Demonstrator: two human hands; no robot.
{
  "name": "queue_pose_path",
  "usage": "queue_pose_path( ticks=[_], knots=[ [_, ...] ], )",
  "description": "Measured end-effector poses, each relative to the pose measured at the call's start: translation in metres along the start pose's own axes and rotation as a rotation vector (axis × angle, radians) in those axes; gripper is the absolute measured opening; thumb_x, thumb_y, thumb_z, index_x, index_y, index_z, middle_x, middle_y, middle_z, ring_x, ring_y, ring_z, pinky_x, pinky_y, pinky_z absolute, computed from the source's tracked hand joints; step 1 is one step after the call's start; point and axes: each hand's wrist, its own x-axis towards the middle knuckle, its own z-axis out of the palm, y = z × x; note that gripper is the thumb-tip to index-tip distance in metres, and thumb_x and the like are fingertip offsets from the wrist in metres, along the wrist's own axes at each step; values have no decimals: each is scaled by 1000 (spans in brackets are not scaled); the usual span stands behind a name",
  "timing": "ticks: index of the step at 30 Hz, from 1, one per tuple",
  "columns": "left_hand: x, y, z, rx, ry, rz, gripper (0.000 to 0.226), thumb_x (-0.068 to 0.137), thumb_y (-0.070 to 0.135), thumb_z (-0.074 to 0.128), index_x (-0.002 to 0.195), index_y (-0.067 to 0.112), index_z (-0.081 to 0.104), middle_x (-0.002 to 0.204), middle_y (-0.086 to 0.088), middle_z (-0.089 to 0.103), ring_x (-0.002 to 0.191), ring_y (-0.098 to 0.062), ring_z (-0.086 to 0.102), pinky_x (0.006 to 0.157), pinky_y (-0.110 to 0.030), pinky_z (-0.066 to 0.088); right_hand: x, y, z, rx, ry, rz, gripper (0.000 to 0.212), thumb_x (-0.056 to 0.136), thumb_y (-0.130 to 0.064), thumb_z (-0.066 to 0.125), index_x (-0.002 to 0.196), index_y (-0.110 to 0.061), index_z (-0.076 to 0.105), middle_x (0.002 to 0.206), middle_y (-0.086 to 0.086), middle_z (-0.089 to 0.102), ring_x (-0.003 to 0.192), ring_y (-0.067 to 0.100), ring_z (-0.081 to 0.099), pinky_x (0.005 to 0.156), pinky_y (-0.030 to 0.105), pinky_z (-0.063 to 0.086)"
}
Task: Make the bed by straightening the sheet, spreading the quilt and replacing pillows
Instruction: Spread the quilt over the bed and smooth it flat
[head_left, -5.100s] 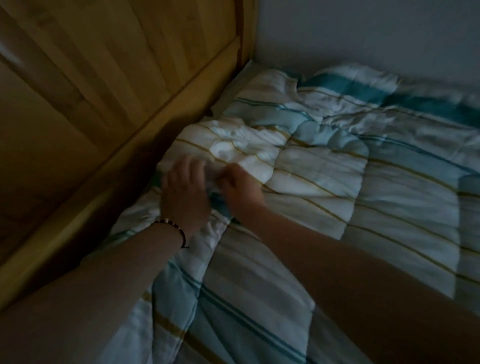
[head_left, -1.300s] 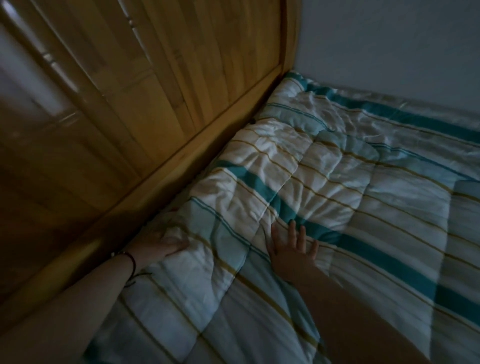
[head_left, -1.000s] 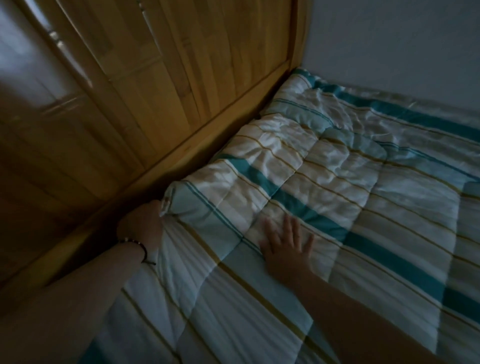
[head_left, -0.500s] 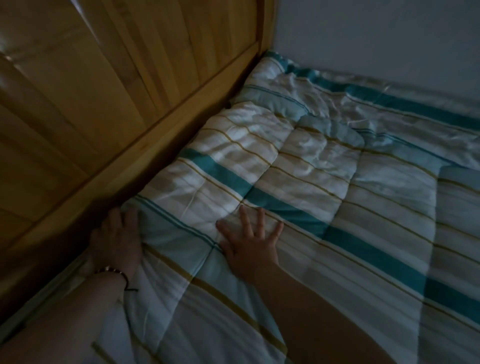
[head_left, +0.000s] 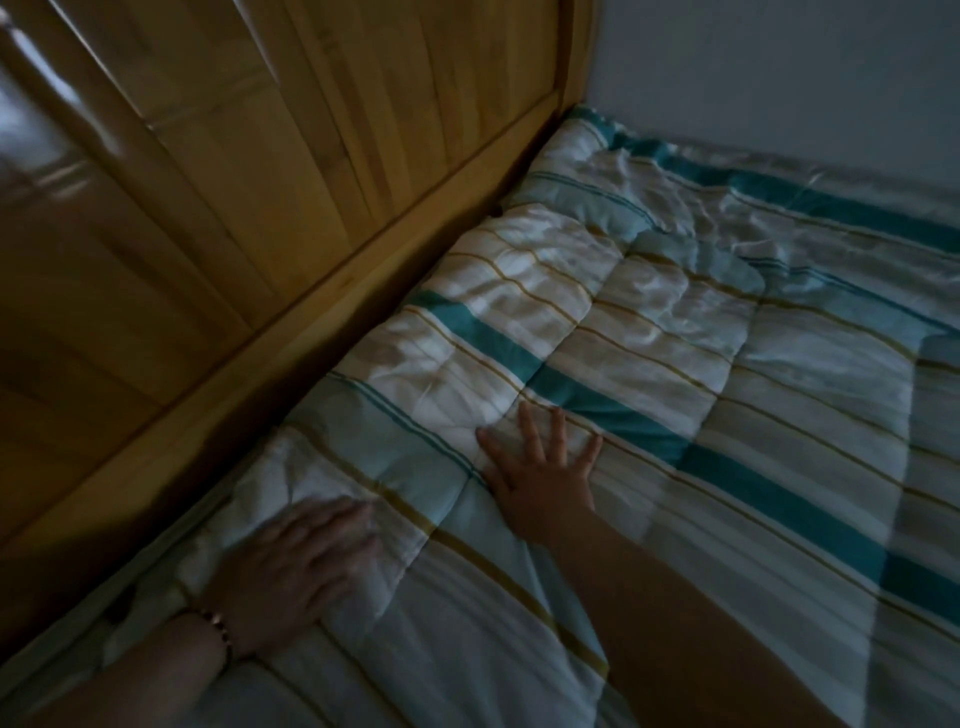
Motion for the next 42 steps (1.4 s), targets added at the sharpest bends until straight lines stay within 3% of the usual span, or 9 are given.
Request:
queue_pose_path(
  ticks=[3, 8, 10, 13, 18, 25, 31, 36, 42],
  knots=[
    [2, -20, 15, -25, -68, -337, 54, 97, 38, 29, 149, 27, 34, 159, 2, 24, 142, -24, 33, 109, -54, 28, 0, -4, -2, -1, -4, -8, 52, 95, -69, 2, 142, -63, -18, 158, -3, -34, 143, 40, -32, 99, 78, -20],
    [16, -5, 12, -13, -144, -438, 56, 86, 37, 34, 139, 27, 51, 148, 0, 45, 131, -27, 44, 114, -46, 20, -4, 0, -5, 11, -45, -10, 52, 96, -69, 6, 144, -62, -14, 160, -4, -31, 145, 39, -29, 98, 78, -22],
    [35, -5, -6, 11, -215, -452, 53, 78, 41, 38, 123, 26, 62, 130, -4, 60, 111, -30, 59, 87, -50, 48, -5, 4, -10, 42, -54, -24, 53, 97, -69, 10, 145, -62, -12, 160, -5, -30, 146, 38, -28, 98, 77, -22],
    [88, 3, -38, 86, -230, -432, 35, 76, 38, 42, 77, 15, 69, 69, -8, 66, 54, -29, 62, 47, -34, 50, -7, 13, -19, 65, -87, -63, 54, 99, -65, 18, 145, -62, -9, 162, -6, -26, 147, 36, -24, 102, 77, -17],
    [177, 26, -67, 39, -47, -303, 3, 75, 15, 61, 74, 15, 64, 60, -7, 59, 47, -30, 59, 39, -34, 48, -3, 30, -41, 134, -22, -135, 49, 104, -52, 22, 152, -49, 16, 166, -4, 1, 152, 29, 2, 116, 66, 6],
    [289, 92, -63, -145, -61, -187, 21, 78, 3, 67, 96, 12, 61, 88, -8, 65, 66, -30, 63, 48, -38, 53, 0, 162, -39, 104, 160, 32, 52, 105, -40, 25, 155, -39, 11, 167, -4, 0, 153, 20, 3, 121, 48, 9],
    [377, 162, -33, -399, -78, -86, 50, 100, 39, 20, 142, 24, 41, 155, -4, 32, 142, -25, 27, 115, -41, 25, -25, 289, -33, 146, 127, 469, 52, 98, -64, 13, 147, -61, -6, 164, -15, -13, 151, 31, -14, 107, 76, -6],
    [450, 213, -16, -245, -204, -183, 52, 95, 63, 4, 145, 55, -9, 158, 15, -19, 146, -39, -12, 107, -70, -9, -3, 329, -27, 164, 163, 600, 49, 93, -72, 7, 138, -71, -13, 162, -18, -21, 145, 44, -24, 101, 82, -8],
    [549, 245, -13, -316, -141, -381, 51, 96, 60, 2, 147, 55, -3, 162, 3, -14, 141, -50, -16, 111, -65, -10, 55, 366, -43, 176, 220, 635, 50, 97, -62, 8, 144, -63, -9, 163, -16, -15, 147, 44, -21, 99, 82, -10]
  ],
)
